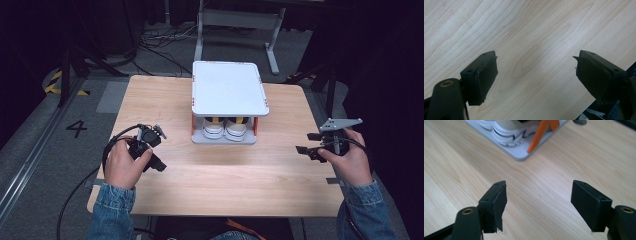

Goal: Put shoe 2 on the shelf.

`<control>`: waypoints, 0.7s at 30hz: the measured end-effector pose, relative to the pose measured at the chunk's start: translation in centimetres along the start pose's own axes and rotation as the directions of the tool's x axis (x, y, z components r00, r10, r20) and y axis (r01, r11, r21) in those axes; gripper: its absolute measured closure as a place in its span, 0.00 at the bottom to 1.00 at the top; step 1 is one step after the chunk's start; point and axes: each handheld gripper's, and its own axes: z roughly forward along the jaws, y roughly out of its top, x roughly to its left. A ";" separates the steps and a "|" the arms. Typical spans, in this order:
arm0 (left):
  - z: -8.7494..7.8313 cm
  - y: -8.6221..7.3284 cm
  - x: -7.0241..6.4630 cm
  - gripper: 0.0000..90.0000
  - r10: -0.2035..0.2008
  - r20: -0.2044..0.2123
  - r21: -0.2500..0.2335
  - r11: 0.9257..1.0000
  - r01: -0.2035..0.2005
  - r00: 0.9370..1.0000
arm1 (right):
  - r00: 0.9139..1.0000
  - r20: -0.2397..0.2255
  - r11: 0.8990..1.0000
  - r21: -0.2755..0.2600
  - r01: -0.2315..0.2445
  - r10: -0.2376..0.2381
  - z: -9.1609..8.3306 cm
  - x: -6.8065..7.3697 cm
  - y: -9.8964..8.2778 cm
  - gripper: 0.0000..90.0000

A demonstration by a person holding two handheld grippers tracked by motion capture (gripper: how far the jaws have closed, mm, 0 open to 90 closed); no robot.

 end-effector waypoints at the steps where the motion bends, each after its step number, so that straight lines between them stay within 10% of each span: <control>1: 0.0 -0.1 0.1 0.20 -0.002 -0.002 0.003 1.000 0.002 1.000 | 1.000 0.003 1.000 0.011 -0.011 0.011 0.3 -0.5 -0.5 0.32; 21: 2.0 0.2 1.1 0.20 -0.001 -0.058 -0.046 0.999 -0.002 0.998 | 0.998 0.061 0.999 0.000 -0.032 0.032 5.9 -4.3 -6.1 0.21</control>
